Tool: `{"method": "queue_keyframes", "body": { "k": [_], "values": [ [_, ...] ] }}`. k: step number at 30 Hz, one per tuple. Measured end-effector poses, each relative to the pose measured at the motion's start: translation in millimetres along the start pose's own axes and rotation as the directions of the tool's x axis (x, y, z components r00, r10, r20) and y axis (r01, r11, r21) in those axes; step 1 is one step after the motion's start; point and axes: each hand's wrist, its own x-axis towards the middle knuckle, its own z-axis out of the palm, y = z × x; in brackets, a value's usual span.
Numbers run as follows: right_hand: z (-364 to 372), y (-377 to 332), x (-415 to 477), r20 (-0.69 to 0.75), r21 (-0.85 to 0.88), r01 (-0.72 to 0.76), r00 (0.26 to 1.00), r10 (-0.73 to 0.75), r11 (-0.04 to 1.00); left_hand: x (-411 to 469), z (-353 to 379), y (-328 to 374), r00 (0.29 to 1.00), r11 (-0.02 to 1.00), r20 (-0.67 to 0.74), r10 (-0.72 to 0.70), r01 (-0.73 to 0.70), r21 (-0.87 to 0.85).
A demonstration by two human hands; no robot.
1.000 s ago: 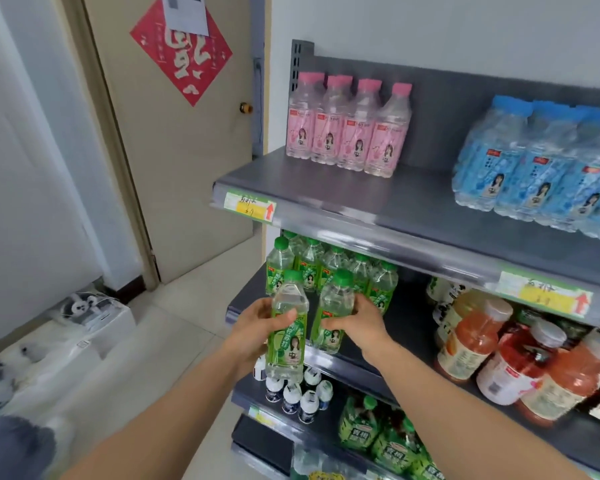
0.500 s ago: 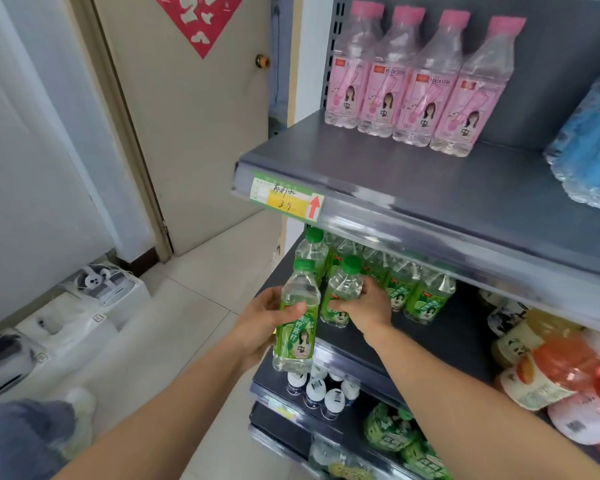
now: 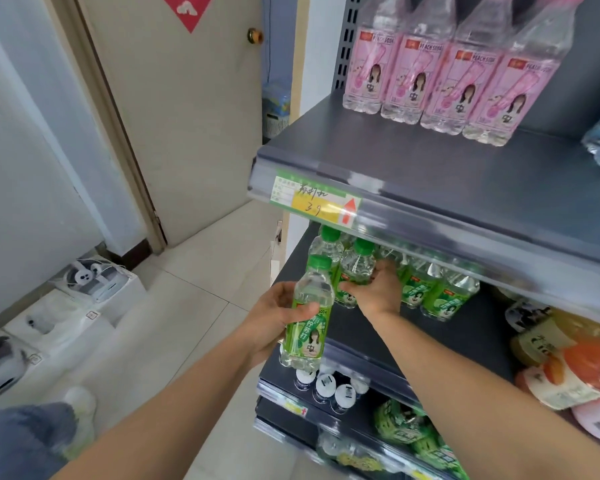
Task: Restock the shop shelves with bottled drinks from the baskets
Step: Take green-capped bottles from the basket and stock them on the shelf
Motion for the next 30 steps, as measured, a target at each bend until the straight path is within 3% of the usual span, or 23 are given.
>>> {"method": "queue_keyframes", "body": {
  "k": [4, 6, 8, 11, 19, 22, 26, 30],
  "values": [
    [-10, 2, -13, -0.071, -0.025, 0.062, 0.995, -0.064, 0.998, 4, 3, 0, 1.000, 1.000, 0.007, -0.004, 0.004, -0.010],
    [-22, -6, -28, -0.001, 0.244, 0.060, 0.998, -0.062, 0.968, 7, 6, 1, 1.000, 1.000, 0.012, -0.003, 0.003, -0.002],
    [-36, -16, -43, 0.208, 0.453, -0.012, 0.974, -0.092, 0.891, 11, 10, 2, 1.000, 1.000, 0.021, -0.001, 0.001, 0.008],
    [-50, -21, -49, 0.383, 0.360, 0.023, 0.908, -0.170, 0.933, 14, 20, 3, 0.999, 0.998, 0.035, 0.014, -0.016, 0.058],
    [-75, -7, -53, 0.309, 0.279, 0.037, 0.943, -0.126, 0.960, 24, 46, -1, 0.989, 0.965, 0.119, 0.086, -0.112, 0.238],
    [-83, 5, -46, 0.234, 0.223, 0.029, 0.969, -0.082, 0.975, 30, 46, -2, 0.985, 0.859, 0.135, 0.104, -0.157, 0.488],
    [-83, 22, -30, 0.150, 0.167, -0.028, 0.989, 0.003, 0.986, 44, 32, -6, 0.981, 0.660, 0.001, 0.194, -0.131, 0.740],
    [-79, 25, -18, 0.119, 0.150, -0.064, 0.992, 0.046, 0.987, 58, 29, -3, 0.959, 0.530, -0.131, 0.252, -0.024, 0.847]
  ]
}}
